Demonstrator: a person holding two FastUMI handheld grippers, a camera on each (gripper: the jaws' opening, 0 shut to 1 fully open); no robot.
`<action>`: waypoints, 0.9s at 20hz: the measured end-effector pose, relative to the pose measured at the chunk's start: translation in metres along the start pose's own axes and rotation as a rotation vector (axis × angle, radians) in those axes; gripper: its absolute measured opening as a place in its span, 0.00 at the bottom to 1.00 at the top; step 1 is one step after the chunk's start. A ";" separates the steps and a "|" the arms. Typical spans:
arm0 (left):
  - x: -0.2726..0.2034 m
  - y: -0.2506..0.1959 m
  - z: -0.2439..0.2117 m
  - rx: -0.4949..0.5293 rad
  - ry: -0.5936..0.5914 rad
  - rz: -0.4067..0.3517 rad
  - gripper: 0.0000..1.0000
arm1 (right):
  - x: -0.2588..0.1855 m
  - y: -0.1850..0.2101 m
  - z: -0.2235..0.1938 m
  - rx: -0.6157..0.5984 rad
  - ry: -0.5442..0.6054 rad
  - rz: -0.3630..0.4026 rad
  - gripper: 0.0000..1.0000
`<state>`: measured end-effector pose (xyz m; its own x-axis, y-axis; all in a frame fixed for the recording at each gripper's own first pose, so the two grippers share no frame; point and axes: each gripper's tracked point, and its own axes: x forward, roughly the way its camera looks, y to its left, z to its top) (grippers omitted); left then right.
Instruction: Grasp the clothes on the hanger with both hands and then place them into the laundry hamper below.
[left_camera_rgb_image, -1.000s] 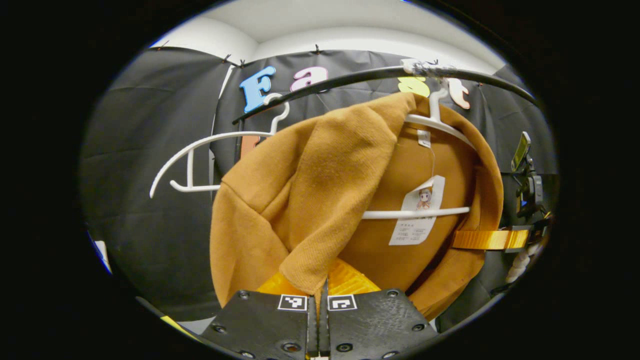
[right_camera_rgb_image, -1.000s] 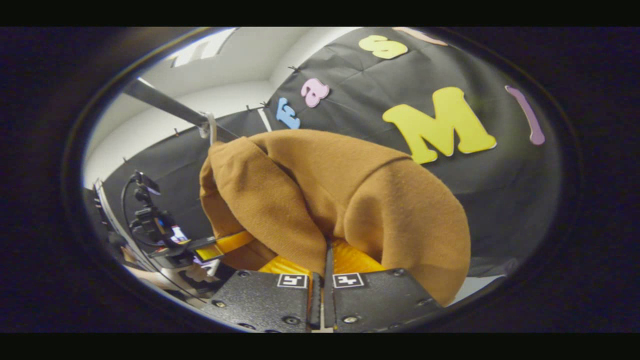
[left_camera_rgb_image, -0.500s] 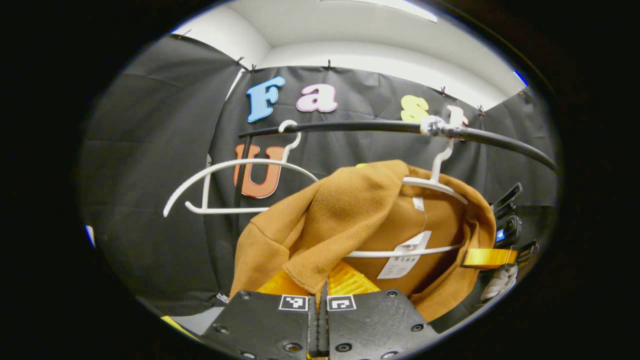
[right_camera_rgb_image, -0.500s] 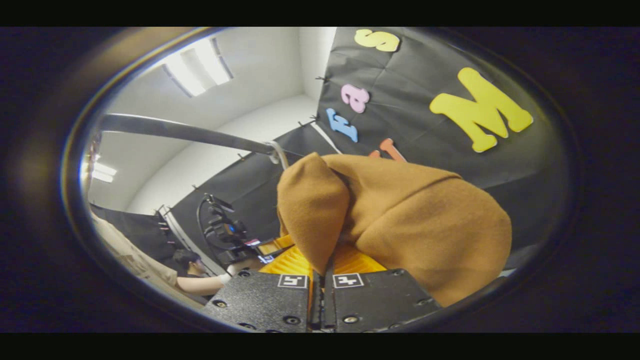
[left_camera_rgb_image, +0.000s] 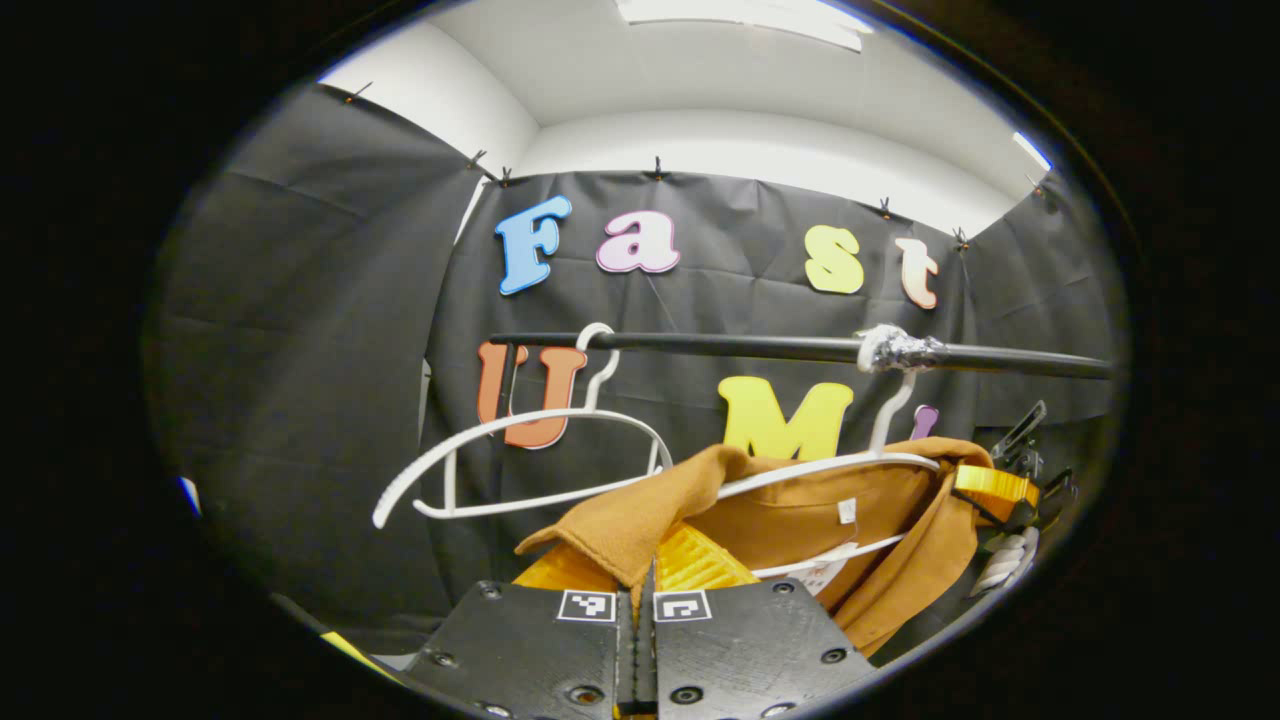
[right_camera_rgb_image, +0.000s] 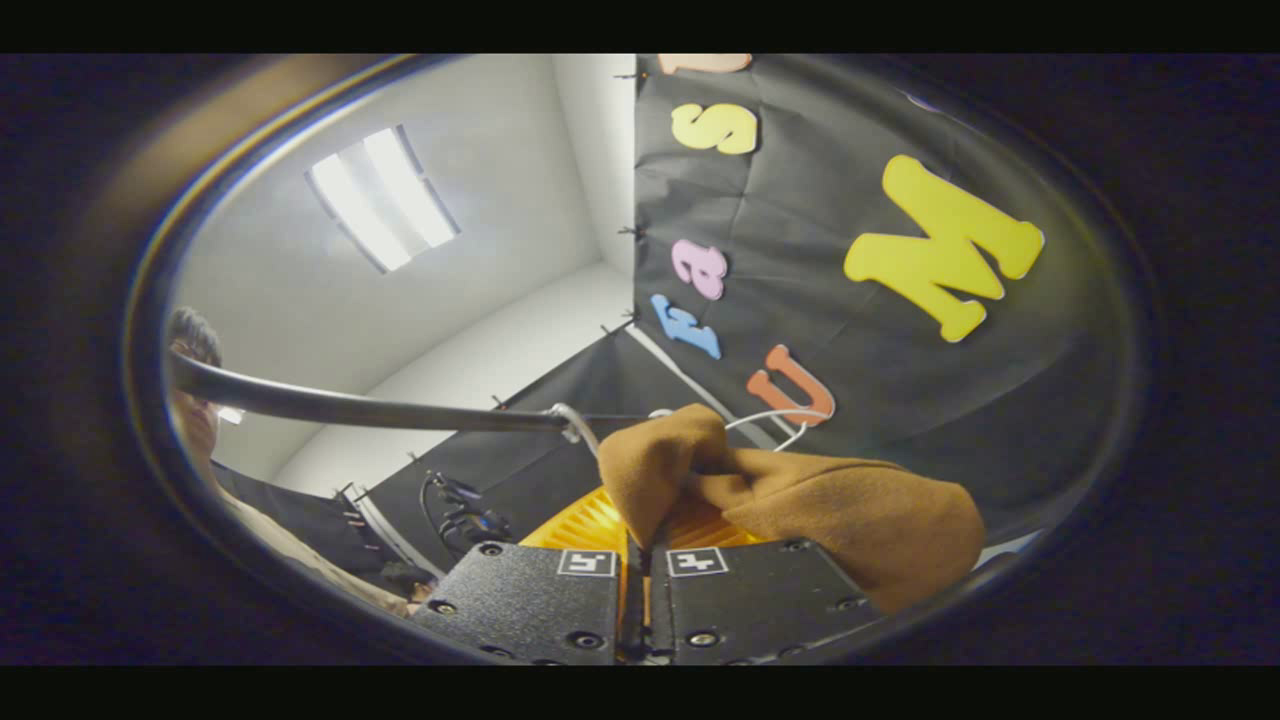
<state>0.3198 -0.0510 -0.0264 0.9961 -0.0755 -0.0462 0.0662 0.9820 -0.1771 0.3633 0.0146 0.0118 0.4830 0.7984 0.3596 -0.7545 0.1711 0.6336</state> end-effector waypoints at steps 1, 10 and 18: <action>0.001 0.004 -0.001 0.004 0.005 0.005 0.05 | 0.000 -0.001 0.006 -0.012 -0.029 -0.008 0.05; 0.026 0.001 0.036 -0.013 -0.044 -0.021 0.00 | 0.002 0.007 0.043 0.066 -0.116 0.085 0.05; 0.046 -0.006 0.061 0.121 -0.045 -0.076 0.04 | 0.009 -0.002 0.088 -0.167 -0.155 -0.030 0.05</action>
<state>0.3685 -0.0496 0.0328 0.9893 -0.1456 0.0077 0.1458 0.9876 -0.0585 0.4084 -0.0299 0.0742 0.5588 0.6955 0.4517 -0.7959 0.2966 0.5278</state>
